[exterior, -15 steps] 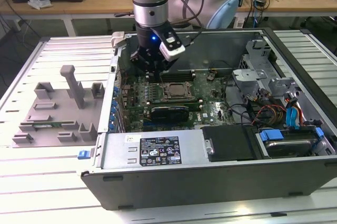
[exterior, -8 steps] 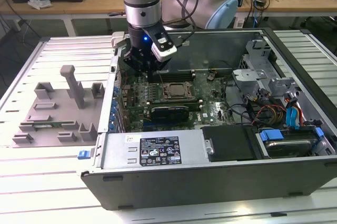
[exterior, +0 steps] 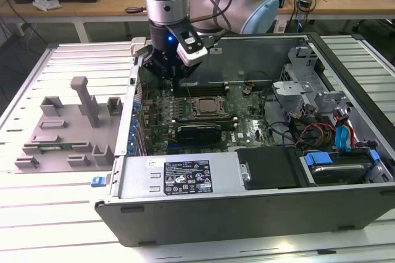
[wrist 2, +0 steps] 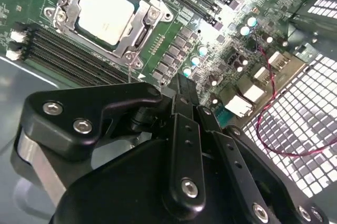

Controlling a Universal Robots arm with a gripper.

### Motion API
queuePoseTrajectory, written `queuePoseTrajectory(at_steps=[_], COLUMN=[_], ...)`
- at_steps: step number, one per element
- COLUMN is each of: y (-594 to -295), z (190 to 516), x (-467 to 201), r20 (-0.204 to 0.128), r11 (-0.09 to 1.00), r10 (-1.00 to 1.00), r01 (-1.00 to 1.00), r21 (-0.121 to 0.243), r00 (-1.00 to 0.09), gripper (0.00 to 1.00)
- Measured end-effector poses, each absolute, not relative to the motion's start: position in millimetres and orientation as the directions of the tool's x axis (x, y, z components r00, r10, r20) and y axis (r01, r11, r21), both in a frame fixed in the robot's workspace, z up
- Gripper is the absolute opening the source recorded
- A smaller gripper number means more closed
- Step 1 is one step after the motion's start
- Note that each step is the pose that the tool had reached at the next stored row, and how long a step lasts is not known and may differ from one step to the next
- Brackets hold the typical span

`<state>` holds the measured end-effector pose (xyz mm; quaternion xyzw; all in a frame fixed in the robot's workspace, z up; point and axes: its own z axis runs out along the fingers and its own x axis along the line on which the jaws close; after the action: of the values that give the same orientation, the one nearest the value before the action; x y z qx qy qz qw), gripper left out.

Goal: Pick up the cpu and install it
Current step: 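Install the first cpu locking lever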

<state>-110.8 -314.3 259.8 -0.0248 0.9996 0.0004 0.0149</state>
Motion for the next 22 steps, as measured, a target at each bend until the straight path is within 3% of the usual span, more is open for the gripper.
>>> queuePoseTrajectory(at_steps=[10, 22], y=[-314, -314], z=[260, 260], x=[-111, -88], r20=[-0.04, -0.04], r11=[0.982, 0.981], r10=[-0.043, -0.042], r01=[-0.05, -0.048], r21=[0.182, 0.19], r00=[-0.998, -0.998], gripper=[0.11, 0.11])
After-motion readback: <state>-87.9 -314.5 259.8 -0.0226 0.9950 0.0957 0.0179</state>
